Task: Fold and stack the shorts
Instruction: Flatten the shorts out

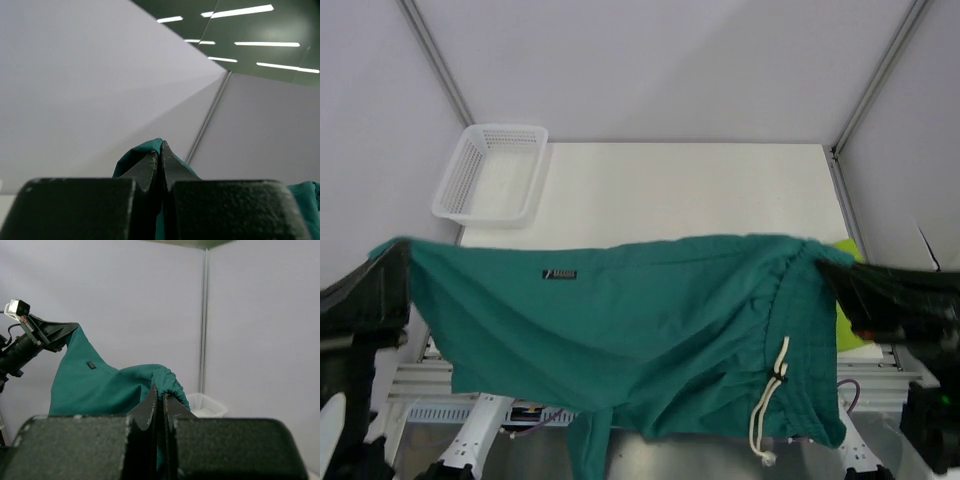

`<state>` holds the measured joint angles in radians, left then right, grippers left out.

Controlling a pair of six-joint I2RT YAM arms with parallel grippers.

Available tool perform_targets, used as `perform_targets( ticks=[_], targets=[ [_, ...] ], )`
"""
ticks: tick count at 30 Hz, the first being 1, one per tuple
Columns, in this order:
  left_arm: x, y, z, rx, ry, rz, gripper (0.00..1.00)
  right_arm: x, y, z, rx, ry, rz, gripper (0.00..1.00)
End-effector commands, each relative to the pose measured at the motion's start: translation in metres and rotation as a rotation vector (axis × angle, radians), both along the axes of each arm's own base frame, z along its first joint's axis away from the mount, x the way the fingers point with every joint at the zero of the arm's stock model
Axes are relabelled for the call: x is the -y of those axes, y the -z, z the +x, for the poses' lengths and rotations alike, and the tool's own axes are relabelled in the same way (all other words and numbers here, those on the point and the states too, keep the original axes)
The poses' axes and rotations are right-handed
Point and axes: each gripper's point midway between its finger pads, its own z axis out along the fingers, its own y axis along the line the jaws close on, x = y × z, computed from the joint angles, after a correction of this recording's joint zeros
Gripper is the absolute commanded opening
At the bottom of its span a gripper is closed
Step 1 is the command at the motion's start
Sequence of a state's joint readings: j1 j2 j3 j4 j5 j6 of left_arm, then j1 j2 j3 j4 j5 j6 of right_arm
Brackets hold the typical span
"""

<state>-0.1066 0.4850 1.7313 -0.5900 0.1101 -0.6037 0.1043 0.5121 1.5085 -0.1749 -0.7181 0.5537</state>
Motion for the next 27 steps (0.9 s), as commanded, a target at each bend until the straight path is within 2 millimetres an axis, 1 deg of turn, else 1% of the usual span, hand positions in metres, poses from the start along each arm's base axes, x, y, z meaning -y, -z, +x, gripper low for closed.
perform_targets(
  ticks=[1, 2, 3, 4, 5, 6, 7, 8, 9, 10, 11, 12, 13, 14, 15, 16, 17, 18, 19, 20, 21, 22, 23, 24, 25, 26, 27],
  targets=[
    [0.009, 0.027, 0.117, -0.205, -0.006, -0.006, 0.00, -0.011, 0.032, 0.122, -0.329, -0.005, 0.008, 0.00],
    [0.013, 0.042, 0.139, -0.259, 0.007, -0.017, 0.00, -0.014, 0.049, 0.144, -0.394, -0.005, 0.008, 0.00],
    [0.017, 0.051, 0.157, -0.293, 0.019, -0.020, 0.00, -0.016, 0.058, 0.161, -0.435, -0.010, 0.017, 0.00],
    [0.022, 0.075, 0.183, -0.341, 0.026, -0.023, 0.00, -0.019, 0.074, 0.185, -0.500, -0.012, 0.013, 0.00],
    [0.024, 0.084, 0.196, -0.364, 0.036, -0.040, 0.00, -0.020, 0.096, 0.206, -0.570, -0.005, 0.015, 0.00],
    [0.028, 0.122, 0.226, -0.461, 0.034, -0.038, 0.00, -0.022, 0.110, 0.223, -0.607, -0.004, 0.021, 0.00],
    [0.030, 0.133, 0.238, -0.483, 0.037, -0.040, 0.00, -0.022, 0.122, 0.234, -0.632, -0.001, 0.025, 0.00],
    [0.032, 0.137, 0.250, -0.476, 0.042, -0.052, 0.00, -0.022, 0.134, 0.244, -0.654, 0.006, 0.032, 0.00],
    [0.032, 0.146, 0.261, -0.494, 0.042, -0.062, 0.00, -0.020, 0.160, 0.260, -0.706, 0.023, 0.037, 0.00],
    [0.037, 0.194, 0.285, -0.598, 0.055, -0.059, 0.00, -0.018, 0.170, 0.269, -0.715, 0.032, 0.046, 0.00],
    [0.037, 0.199, 0.296, -0.587, 0.065, -0.081, 0.00, -0.017, 0.188, 0.282, -0.754, 0.040, 0.048, 0.00],
    [0.038, 0.227, 0.307, -0.643, 0.067, -0.093, 0.00, -0.012, 0.212, 0.295, -0.782, 0.056, 0.060, 0.00],
    [0.036, 0.247, 0.321, -0.682, 0.054, -0.110, 0.00, -0.009, 0.225, 0.302, -0.804, 0.066, 0.075, 0.00],
    [0.033, 0.293, 0.330, -0.768, 0.040, -0.136, 0.00, -0.006, 0.246, 0.316, -0.849, 0.079, 0.082, 0.00],
    [0.031, 0.293, 0.338, -0.729, 0.035, -0.160, 0.00, 0.001, 0.265, 0.326, -0.855, 0.100, 0.093, 0.00],
    [0.027, 0.306, 0.344, -0.744, 0.018, -0.178, 0.00, 0.004, 0.277, 0.334, -0.874, 0.108, 0.104, 0.00],
    [0.017, 0.346, 0.354, -0.821, -0.031, -0.206, 0.00, 0.006, 0.292, 0.350, -0.882, 0.108, 0.107, 0.00],
    [0.012, 0.351, 0.361, -0.808, -0.048, -0.221, 0.00, 0.022, 0.307, 0.363, -0.905, 0.141, 0.131, 0.00],
    [0.007, 0.360, 0.367, -0.815, -0.061, -0.237, 0.00, 0.025, 0.314, 0.371, -0.914, 0.137, 0.141, 0.00],
    [0.003, 0.386, 0.376, -0.870, -0.074, -0.255, 0.00, 0.025, 0.335, 0.388, -0.953, 0.119, 0.145, 0.00],
    [0.001, 0.394, 0.382, -0.882, -0.081, -0.261, 0.00, 0.028, 0.342, 0.397, -0.964, 0.113, 0.150, 0.00],
    [0.001, 0.393, 0.392, -0.861, -0.080, -0.268, 0.00, 0.030, 0.341, 0.409, -0.953, 0.104, 0.155, 0.00],
    [0.001, 0.398, 0.399, -0.867, -0.077, -0.274, 0.00, 0.029, 0.347, 0.418, -0.968, 0.086, 0.157, 0.00],
    [0.001, 0.417, 0.410, -0.908, -0.080, -0.280, 0.00, 0.030, 0.372, 0.435, -1.025, 0.077, 0.168, 0.00],
    [0.003, 0.412, 0.419, -0.869, -0.067, -0.290, 0.00, 0.028, 0.378, 0.443, -1.034, 0.057, 0.166, 0.00],
    [0.004, 0.413, 0.426, -0.861, -0.056, -0.293, 0.00, 0.028, 0.367, 0.457, -0.998, 0.042, 0.180, 0.00],
    [0.004, 0.431, 0.434, -0.893, -0.061, -0.298, 0.00, 0.029, 0.373, 0.465, -1.003, 0.037, 0.190, 0.00]
  ],
)
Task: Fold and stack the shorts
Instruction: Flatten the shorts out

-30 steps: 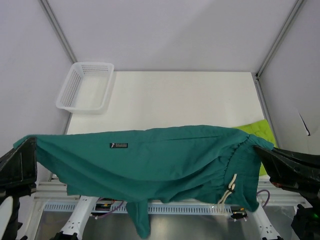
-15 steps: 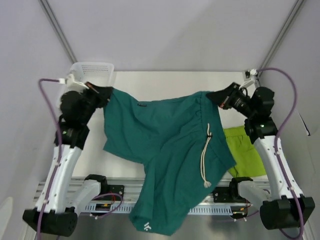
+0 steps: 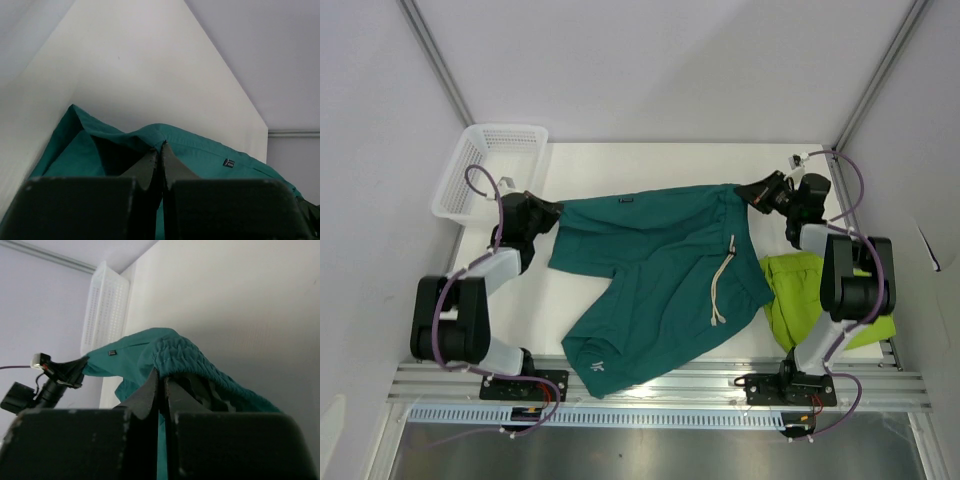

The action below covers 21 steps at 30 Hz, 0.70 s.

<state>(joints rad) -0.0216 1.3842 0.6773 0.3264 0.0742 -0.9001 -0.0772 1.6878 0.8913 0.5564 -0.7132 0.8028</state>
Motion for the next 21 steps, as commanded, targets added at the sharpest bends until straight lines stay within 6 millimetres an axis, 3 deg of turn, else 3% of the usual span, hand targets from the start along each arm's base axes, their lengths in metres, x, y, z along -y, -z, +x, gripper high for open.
perform_targets(
  ticks=[1, 2, 4, 6, 7, 8, 10, 11, 12, 13, 14, 15, 16, 17, 18, 19, 20, 21],
  targets=[
    [-0.005, -0.045, 0.049, 0.206, -0.037, -0.043, 0.00, -0.002, -0.031, 0.042, 0.188, -0.035, 0.041, 0.00],
    [-0.005, -0.046, 0.056, 0.223, -0.035, -0.050, 0.00, -0.002, -0.040, 0.053, 0.223, -0.038, 0.044, 0.00],
    [-0.002, -0.048, 0.074, 0.247, -0.023, -0.054, 0.00, 0.001, -0.021, 0.068, 0.196, -0.030, 0.048, 0.00],
    [-0.001, -0.057, 0.088, 0.279, -0.014, -0.048, 0.00, 0.002, -0.027, 0.085, 0.228, -0.033, 0.043, 0.00],
    [-0.001, -0.052, 0.097, 0.277, -0.009, -0.040, 0.00, 0.002, -0.015, 0.093, 0.208, -0.032, 0.047, 0.00],
    [-0.001, -0.060, 0.105, 0.301, -0.008, -0.038, 0.00, 0.004, -0.025, 0.103, 0.235, -0.032, 0.044, 0.00],
    [-0.002, -0.050, 0.117, 0.294, -0.004, -0.029, 0.00, 0.006, -0.024, 0.117, 0.239, -0.027, 0.041, 0.00],
    [-0.001, -0.066, 0.128, 0.332, 0.000, -0.027, 0.00, 0.007, -0.007, 0.125, 0.198, -0.023, 0.045, 0.00],
    [-0.001, -0.063, 0.133, 0.324, 0.002, -0.023, 0.00, 0.008, -0.022, 0.138, 0.237, -0.023, 0.040, 0.00],
    [-0.001, -0.052, 0.140, 0.306, 0.007, -0.016, 0.00, 0.011, -0.003, 0.149, 0.190, -0.011, 0.042, 0.00],
    [-0.002, -0.067, 0.152, 0.333, 0.007, -0.007, 0.00, 0.013, -0.019, 0.164, 0.228, 0.000, 0.039, 0.02],
    [-0.002, -0.063, 0.158, 0.318, 0.007, -0.007, 0.04, 0.013, -0.018, 0.171, 0.223, 0.001, 0.041, 0.14],
    [0.000, -0.071, 0.168, 0.320, 0.026, -0.006, 0.24, 0.015, -0.009, 0.180, 0.171, 0.019, 0.044, 0.39],
    [0.002, -0.069, 0.180, 0.299, 0.035, -0.007, 0.63, 0.017, 0.009, 0.189, 0.123, 0.031, 0.036, 0.88],
    [0.003, -0.056, 0.180, 0.235, 0.041, -0.010, 0.76, 0.023, -0.010, 0.202, 0.153, 0.058, 0.019, 0.99],
    [0.003, -0.065, 0.184, 0.240, 0.042, -0.008, 0.97, 0.026, -0.003, 0.204, 0.096, 0.072, 0.005, 0.99],
    [-0.001, -0.078, 0.182, 0.254, 0.020, 0.001, 0.99, 0.030, -0.005, 0.205, 0.096, 0.083, -0.032, 1.00],
    [-0.004, -0.084, 0.179, 0.260, 0.011, 0.027, 0.99, 0.038, -0.022, 0.207, 0.111, 0.124, -0.063, 0.99]
  ],
)
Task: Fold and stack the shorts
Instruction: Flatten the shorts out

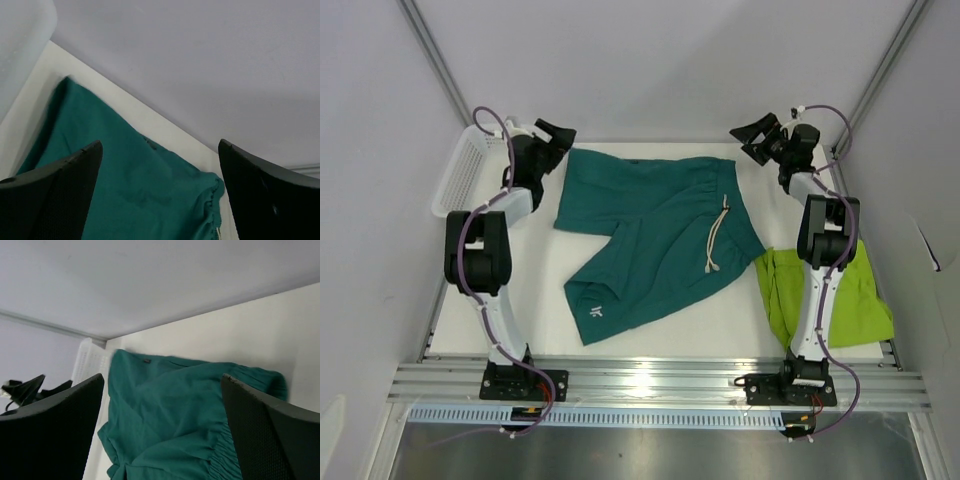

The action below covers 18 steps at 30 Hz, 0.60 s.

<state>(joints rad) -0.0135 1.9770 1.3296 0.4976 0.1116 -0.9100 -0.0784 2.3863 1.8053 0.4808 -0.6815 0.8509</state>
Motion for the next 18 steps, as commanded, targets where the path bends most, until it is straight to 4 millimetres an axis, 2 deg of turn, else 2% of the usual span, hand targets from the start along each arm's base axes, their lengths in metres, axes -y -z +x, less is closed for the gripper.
perform_targets(
  ticks=[1, 2, 3, 4, 5, 6, 7, 8, 9, 10, 11, 12, 13, 14, 15, 16, 17, 18],
  targets=[
    [-0.014, -0.033, -0.005, -0.006, -0.038, 0.066, 0.99, 0.027, -0.024, 0.005, -0.055, 0.113, -0.104, 1.00],
    [-0.021, -0.054, -0.011, 0.015, -0.070, 0.088, 0.99, 0.032, -0.049, -0.002, -0.019, 0.132, -0.147, 0.99],
    [-0.024, -0.064, -0.014, 0.022, -0.081, 0.121, 0.99, 0.038, -0.054, -0.006, -0.024, 0.160, -0.169, 0.99],
    [-0.026, -0.065, -0.022, -0.008, -0.085, 0.135, 0.99, 0.041, -0.040, -0.019, -0.098, 0.168, -0.182, 1.00],
    [-0.026, -0.075, -0.028, 0.005, -0.080, 0.149, 0.99, 0.042, -0.040, -0.028, -0.118, 0.173, -0.197, 1.00],
    [-0.023, -0.094, -0.040, 0.039, -0.052, 0.178, 0.99, 0.040, -0.059, -0.041, -0.095, 0.168, -0.215, 1.00],
    [-0.017, -0.097, -0.048, 0.034, -0.032, 0.194, 0.99, 0.037, -0.055, -0.053, -0.123, 0.155, -0.220, 0.99],
    [-0.009, -0.090, -0.059, -0.008, 0.001, 0.216, 0.99, 0.034, -0.032, -0.071, -0.198, 0.141, -0.226, 0.99],
    [-0.003, -0.088, -0.068, -0.031, 0.030, 0.259, 0.99, 0.031, -0.028, -0.084, -0.214, 0.126, -0.249, 0.98],
    [0.012, -0.092, -0.084, -0.044, 0.060, 0.279, 0.99, 0.027, -0.031, -0.102, -0.241, 0.114, -0.270, 0.97],
    [0.018, -0.076, -0.100, -0.125, 0.083, 0.295, 0.99, 0.022, -0.022, -0.114, -0.276, 0.101, -0.301, 0.96],
    [0.026, -0.073, -0.111, -0.142, 0.104, 0.289, 0.99, 0.022, -0.005, -0.129, -0.315, 0.096, -0.356, 0.90],
    [0.037, -0.089, -0.127, -0.113, 0.131, 0.267, 0.99, 0.020, -0.004, -0.146, -0.345, 0.082, -0.383, 0.85],
    [0.042, -0.054, -0.144, -0.177, 0.163, 0.245, 0.99, 0.012, 0.002, -0.159, -0.367, 0.061, -0.409, 0.82],
    [0.047, -0.052, -0.154, -0.183, 0.176, 0.197, 0.99, 0.012, 0.021, -0.175, -0.419, 0.057, -0.437, 0.81],
    [0.052, -0.047, -0.175, -0.186, 0.206, 0.163, 0.99, 0.011, 0.016, -0.189, -0.412, 0.048, -0.460, 0.79],
    [0.055, -0.026, -0.190, -0.217, 0.228, 0.142, 0.99, 0.010, 0.021, -0.199, -0.422, 0.044, -0.473, 0.76],
    [0.058, -0.015, -0.202, -0.224, 0.247, 0.122, 0.99, 0.011, 0.043, -0.219, -0.476, 0.040, -0.490, 0.76]
  ],
)
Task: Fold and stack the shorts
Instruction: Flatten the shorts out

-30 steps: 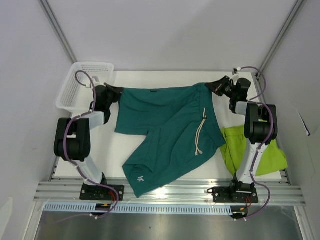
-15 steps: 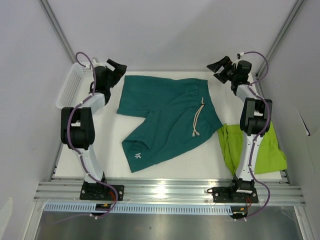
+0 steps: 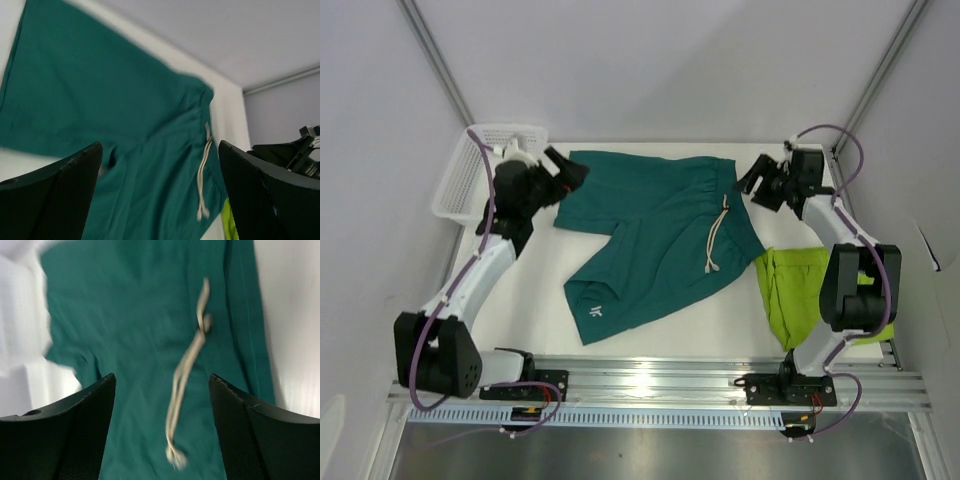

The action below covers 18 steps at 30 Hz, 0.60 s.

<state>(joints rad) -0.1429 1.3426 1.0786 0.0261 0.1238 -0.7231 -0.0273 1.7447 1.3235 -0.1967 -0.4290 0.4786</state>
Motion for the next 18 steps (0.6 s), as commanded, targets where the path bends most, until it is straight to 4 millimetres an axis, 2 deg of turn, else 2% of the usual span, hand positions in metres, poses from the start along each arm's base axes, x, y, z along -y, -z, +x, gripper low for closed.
perform_targets(
  ticks=[1, 2, 3, 4, 5, 6, 7, 8, 11, 12, 13, 14, 15, 18],
  targets=[
    [0.009, 0.068, -0.049, -0.186, 0.068, -0.052, 0.99, 0.007, 0.051, -0.062, -0.161, -0.017, -0.122, 0.76],
    [0.008, 0.066, -0.063, -0.177, 0.072, -0.051, 0.99, 0.009, 0.046, -0.070, -0.142, -0.007, -0.136, 0.76],
    [0.008, 0.076, -0.074, -0.199, 0.080, -0.038, 0.99, 0.015, 0.053, -0.077, -0.155, 0.015, -0.159, 0.76],
    [0.010, 0.079, -0.082, -0.199, 0.094, -0.026, 0.99, 0.016, 0.070, -0.094, -0.200, 0.020, -0.168, 0.76],
    [0.011, 0.072, -0.091, -0.174, 0.104, -0.022, 0.99, 0.017, 0.075, -0.102, -0.208, 0.027, -0.169, 0.75],
    [0.010, 0.089, -0.102, -0.203, 0.112, -0.004, 0.99, 0.019, 0.074, -0.109, -0.204, 0.044, -0.178, 0.75],
    [0.013, 0.091, -0.108, -0.199, 0.128, 0.002, 0.99, 0.020, 0.087, -0.124, -0.236, 0.055, -0.181, 0.75],
    [0.014, 0.096, -0.116, -0.199, 0.139, 0.008, 0.99, 0.021, 0.079, -0.128, -0.207, 0.071, -0.175, 0.78],
    [0.016, 0.113, -0.130, -0.231, 0.163, 0.009, 0.99, 0.024, 0.084, -0.150, -0.214, 0.112, -0.173, 0.82],
    [0.016, 0.114, -0.133, -0.229, 0.164, 0.011, 0.99, 0.027, 0.074, -0.152, -0.178, 0.140, -0.168, 0.82],
    [0.015, 0.122, -0.138, -0.247, 0.163, 0.012, 0.99, 0.028, 0.072, -0.155, -0.167, 0.154, -0.166, 0.82],
    [0.016, 0.123, -0.139, -0.244, 0.165, 0.008, 0.99, 0.029, 0.077, -0.161, -0.174, 0.168, -0.166, 0.81],
    [0.017, 0.127, -0.144, -0.253, 0.175, -0.002, 0.99, 0.030, 0.072, -0.161, -0.156, 0.185, -0.158, 0.81],
    [0.023, 0.124, -0.146, -0.237, 0.194, -0.021, 0.99, 0.031, 0.075, -0.161, -0.160, 0.209, -0.141, 0.81]
  ],
)
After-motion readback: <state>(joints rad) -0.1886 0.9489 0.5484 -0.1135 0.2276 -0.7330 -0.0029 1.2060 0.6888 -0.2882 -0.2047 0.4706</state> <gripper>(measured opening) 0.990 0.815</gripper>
